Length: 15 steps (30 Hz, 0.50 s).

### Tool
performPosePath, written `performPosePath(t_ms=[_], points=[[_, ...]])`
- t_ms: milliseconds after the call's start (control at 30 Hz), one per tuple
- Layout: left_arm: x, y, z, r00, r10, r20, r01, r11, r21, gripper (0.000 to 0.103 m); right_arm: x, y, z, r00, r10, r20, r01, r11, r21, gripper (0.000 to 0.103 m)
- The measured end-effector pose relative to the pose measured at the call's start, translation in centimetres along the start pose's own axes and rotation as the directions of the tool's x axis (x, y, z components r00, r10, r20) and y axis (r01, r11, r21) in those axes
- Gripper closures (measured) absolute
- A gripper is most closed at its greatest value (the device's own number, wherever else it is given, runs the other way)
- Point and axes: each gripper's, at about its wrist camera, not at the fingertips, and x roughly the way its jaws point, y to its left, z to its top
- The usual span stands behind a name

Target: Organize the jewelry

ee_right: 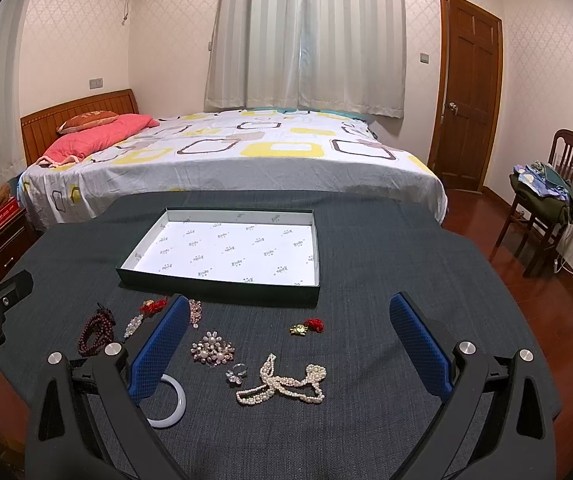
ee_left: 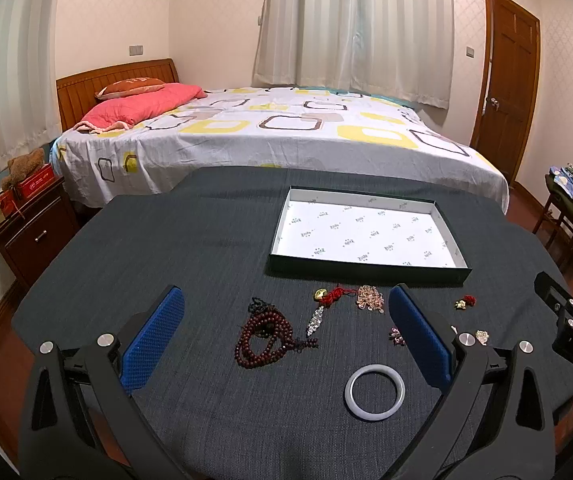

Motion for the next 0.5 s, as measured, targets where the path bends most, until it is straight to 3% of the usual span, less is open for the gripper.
performPosePath(t_ms=[500], points=[[0.20, -0.05, -0.34, 1.000, -0.002, -0.003, 0.002, 1.000, 0.000, 0.003, 0.06, 0.02, -0.05, 1.000, 0.000, 0.000, 0.000, 1.000, 0.000, 0.006]])
